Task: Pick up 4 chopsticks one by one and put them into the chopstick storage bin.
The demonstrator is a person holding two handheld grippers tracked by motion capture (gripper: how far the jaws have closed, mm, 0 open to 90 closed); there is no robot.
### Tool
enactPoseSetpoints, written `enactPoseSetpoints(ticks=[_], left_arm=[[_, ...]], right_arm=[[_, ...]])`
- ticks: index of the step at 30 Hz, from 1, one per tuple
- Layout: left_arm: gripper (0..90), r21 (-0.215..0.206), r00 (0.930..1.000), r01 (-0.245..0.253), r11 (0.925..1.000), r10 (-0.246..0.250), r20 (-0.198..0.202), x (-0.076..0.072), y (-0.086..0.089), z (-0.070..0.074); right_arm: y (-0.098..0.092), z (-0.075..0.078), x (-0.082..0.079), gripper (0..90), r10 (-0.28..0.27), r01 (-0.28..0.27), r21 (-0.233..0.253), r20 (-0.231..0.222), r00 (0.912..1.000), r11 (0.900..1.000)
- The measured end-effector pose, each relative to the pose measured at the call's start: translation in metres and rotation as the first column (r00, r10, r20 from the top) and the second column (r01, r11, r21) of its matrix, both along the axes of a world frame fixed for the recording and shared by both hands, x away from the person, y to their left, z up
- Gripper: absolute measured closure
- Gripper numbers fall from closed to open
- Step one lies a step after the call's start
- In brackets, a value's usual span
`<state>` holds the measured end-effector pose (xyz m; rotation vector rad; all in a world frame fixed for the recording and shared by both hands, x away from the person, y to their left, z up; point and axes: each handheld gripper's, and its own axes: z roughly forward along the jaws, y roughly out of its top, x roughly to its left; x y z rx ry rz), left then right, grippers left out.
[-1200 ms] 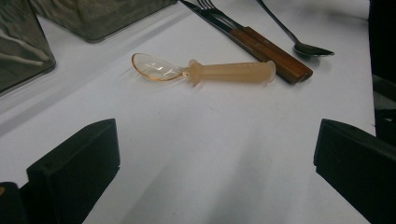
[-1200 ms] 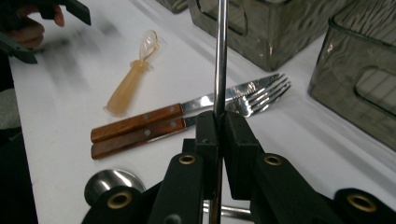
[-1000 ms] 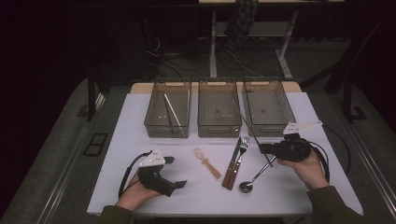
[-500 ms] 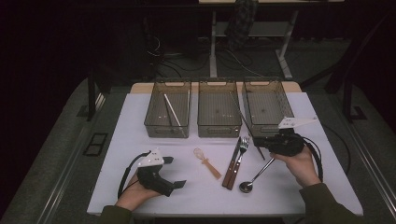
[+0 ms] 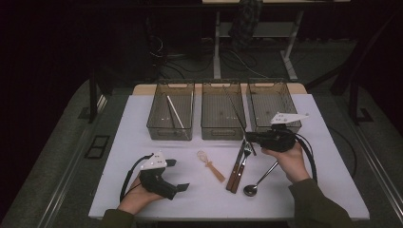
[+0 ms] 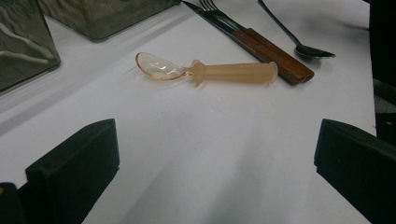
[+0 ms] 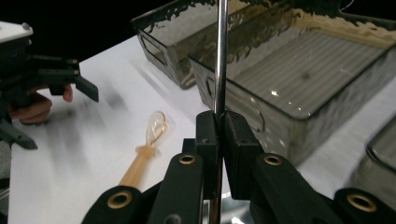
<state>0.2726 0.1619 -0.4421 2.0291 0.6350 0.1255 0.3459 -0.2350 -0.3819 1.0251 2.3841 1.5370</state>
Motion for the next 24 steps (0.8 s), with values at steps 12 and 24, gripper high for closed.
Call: enactPoseSetpoints(ticks=[12, 24], left_arm=[[0.0, -0.002, 1.0000, -0.001, 1.0000, 0.001, -0.002, 0.001, 0.000, -0.001], [0.0, 0.000, 1.0000, 0.002, 1.0000, -0.002, -0.002, 0.001, -0.001, 0.000]], right_arm=[[0.042, 0.009, 0.025, 84.8, -0.014, 0.012, 0.041, 0.030, 0.9994, 0.999], [0.096, 0.022, 0.056, 84.8, -0.034, 0.032, 0.063, 0.034, 0.9988, 0.997]])
